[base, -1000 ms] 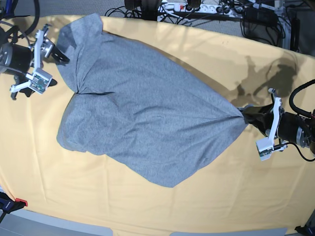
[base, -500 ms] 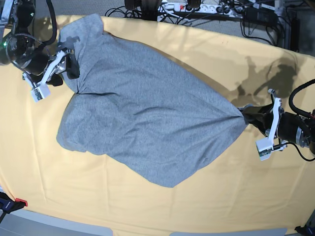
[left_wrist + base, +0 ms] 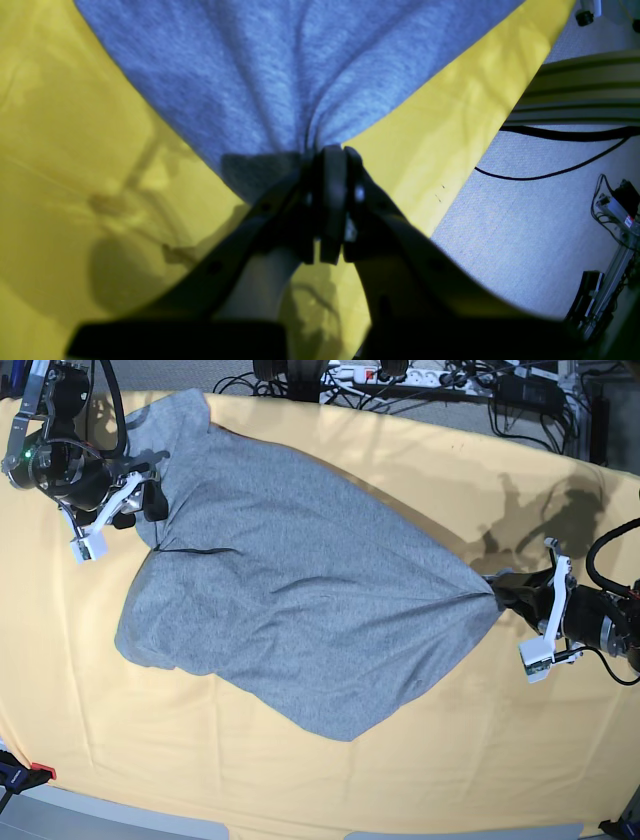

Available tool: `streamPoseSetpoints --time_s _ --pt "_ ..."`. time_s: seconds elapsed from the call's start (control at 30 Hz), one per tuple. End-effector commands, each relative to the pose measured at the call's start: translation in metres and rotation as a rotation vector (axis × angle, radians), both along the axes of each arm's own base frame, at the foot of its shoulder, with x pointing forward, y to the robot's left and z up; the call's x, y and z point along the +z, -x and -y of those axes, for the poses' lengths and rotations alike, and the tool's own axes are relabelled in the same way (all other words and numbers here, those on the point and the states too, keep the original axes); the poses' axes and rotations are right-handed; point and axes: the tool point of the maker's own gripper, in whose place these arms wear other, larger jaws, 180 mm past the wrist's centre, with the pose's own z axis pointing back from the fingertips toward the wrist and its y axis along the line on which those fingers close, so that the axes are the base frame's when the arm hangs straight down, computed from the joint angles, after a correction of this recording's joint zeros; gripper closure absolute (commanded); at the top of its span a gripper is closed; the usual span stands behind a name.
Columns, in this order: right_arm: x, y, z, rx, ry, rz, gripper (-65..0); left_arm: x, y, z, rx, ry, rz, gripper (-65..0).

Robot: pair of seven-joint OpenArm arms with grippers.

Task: Layout the t-shirt on the table in an organized manner, then fold the t-shirt properly
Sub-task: 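Regrasp the shirt corner with the right gripper, then pull the held corner away from the left gripper to spread the shirt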

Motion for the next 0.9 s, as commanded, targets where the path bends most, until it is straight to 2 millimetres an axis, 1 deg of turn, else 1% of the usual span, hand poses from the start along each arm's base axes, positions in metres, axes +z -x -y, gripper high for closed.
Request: streamPoseSetpoints --time_s 0.0,0.17,0.27,0.37,0.53,0.67,0.7,0.73,0.77,0.83,0.87 --pt "0.009 -0.007 0.008 -0.013 0.017 0.035 -38.7 0.014 -0.006 -0.002 0.005 0.013 0.040 0.0" --pt "0.018 -0.010 0.036 -0.117 0.034 0.071 -38.7 0.014 -0.006 -0.002 0.005 0.013 0.040 0.0" --pt "0.020 -0.009 0.044 -0.170 0.025 0.077 -38.7 0.014 -0.006 -0.002 0.005 0.013 0.040 0.0" --pt "0.017 -0.008 0.037 -0.175 0.001 0.076 -38.7 0.014 -0.006 -0.002 0.005 0.013 0.040 0.0" --pt "0.010 -0.006 0.012 -0.152 -0.063 0.083 -38.7 0.014 -0.006 -0.002 0.005 0.013 0.040 0.0" --pt "0.010 -0.007 0.005 -0.148 -0.082 0.098 -38.0 0.014 -0.006 -0.002 0.005 0.013 0.040 0.0" --pt "0.011 -0.007 0.004 -0.137 -0.081 0.107 -35.5 0.014 -0.006 -0.002 0.005 0.013 0.040 0.0" --pt "0.012 -0.007 0.003 -0.128 -0.079 0.111 -31.4 0.014 -0.006 -0.002 0.005 0.013 0.040 0.0" --pt "0.012 -0.007 0.003 -0.119 -0.078 0.115 -25.5 0.014 -0.006 -0.002 0.005 0.013 0.040 0.0" --pt "0.013 -0.007 0.000 -0.089 -0.072 0.124 -10.4 0.014 -0.006 -0.002 0.005 0.013 0.040 0.0" --pt "0.013 -0.006 -0.002 -0.067 -0.067 0.131 -1.8 0.014 -0.006 -0.002 0.005 0.013 0.040 0.0"
